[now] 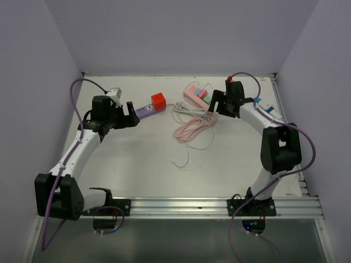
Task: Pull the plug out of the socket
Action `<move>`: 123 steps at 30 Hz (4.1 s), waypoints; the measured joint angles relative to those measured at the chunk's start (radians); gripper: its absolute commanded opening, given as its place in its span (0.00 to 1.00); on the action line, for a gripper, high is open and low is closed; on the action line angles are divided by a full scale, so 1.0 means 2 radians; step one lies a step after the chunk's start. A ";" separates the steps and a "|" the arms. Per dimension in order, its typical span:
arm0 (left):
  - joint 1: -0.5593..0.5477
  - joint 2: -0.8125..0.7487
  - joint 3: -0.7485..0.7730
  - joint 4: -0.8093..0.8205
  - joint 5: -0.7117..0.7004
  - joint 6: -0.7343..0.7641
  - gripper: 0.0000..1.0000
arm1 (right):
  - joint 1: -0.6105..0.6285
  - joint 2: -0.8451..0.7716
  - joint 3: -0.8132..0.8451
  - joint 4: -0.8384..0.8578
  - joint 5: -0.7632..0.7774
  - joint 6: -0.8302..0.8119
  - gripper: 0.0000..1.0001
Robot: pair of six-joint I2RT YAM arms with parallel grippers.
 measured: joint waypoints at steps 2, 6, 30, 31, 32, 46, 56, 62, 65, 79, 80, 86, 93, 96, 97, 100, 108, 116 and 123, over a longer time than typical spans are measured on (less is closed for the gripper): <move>-0.002 -0.002 -0.005 0.001 0.001 0.000 1.00 | 0.000 0.029 0.024 0.011 -0.006 -0.011 0.83; -0.006 -0.003 -0.015 0.000 0.001 0.000 1.00 | 0.000 0.091 0.088 0.029 -0.021 -0.041 0.79; -0.009 0.003 -0.019 0.000 -0.002 0.000 1.00 | 0.019 0.220 0.192 0.020 -0.041 -0.130 0.22; -0.009 0.003 -0.019 0.001 -0.002 -0.001 1.00 | 0.017 0.217 0.189 0.020 -0.039 -0.128 0.19; -0.009 0.004 -0.020 0.000 -0.003 -0.002 1.00 | 0.014 0.213 0.184 0.019 -0.039 -0.125 0.14; -0.009 0.018 -0.022 0.005 -0.006 -0.023 1.00 | -0.016 0.042 0.010 -0.023 0.044 -0.082 0.00; -0.011 0.036 -0.017 0.004 -0.008 -0.032 1.00 | 0.016 -0.194 -0.147 -0.043 0.031 -0.051 0.00; -0.012 0.051 0.005 0.004 -0.014 -0.039 1.00 | 0.136 -0.278 -0.150 -0.036 0.019 -0.054 0.00; -0.012 0.052 0.010 0.004 -0.017 -0.052 1.00 | 0.187 -0.280 -0.149 -0.026 0.013 -0.055 0.00; -0.012 -0.026 -0.046 0.002 -0.023 -0.160 1.00 | 0.343 -0.085 -0.145 0.080 0.054 -0.057 0.00; -0.012 -0.037 -0.057 0.002 -0.023 -0.170 0.99 | 0.351 -0.070 -0.144 0.089 0.063 -0.056 0.00; -0.013 -0.062 -0.098 0.000 -0.024 -0.214 1.00 | 0.387 0.006 -0.115 0.134 0.095 -0.055 0.30; -0.051 -0.062 -0.105 0.001 -0.036 -0.252 0.99 | 0.394 0.025 -0.083 0.155 0.085 -0.033 0.82; -0.080 -0.058 -0.105 0.001 -0.044 -0.267 0.98 | 0.394 0.018 -0.081 0.153 0.086 -0.028 0.88; -0.088 -0.055 -0.105 0.001 -0.045 -0.274 0.97 | 0.394 0.011 -0.081 0.148 0.087 -0.027 0.88; -0.098 -0.047 -0.105 0.001 -0.049 -0.290 0.96 | 0.394 -0.021 -0.081 0.133 0.093 -0.022 0.92; -0.141 -0.042 -0.105 0.008 -0.078 -0.356 0.89 | 0.387 -0.173 -0.116 0.088 0.181 -0.011 0.93; -0.286 -0.004 -0.051 -0.017 -0.158 -0.449 0.78 | 0.355 -0.257 -0.196 0.037 0.244 0.019 0.91; -0.356 0.073 -0.005 -0.043 -0.198 -0.515 0.74 | 0.311 -0.312 -0.244 0.021 0.243 0.035 0.91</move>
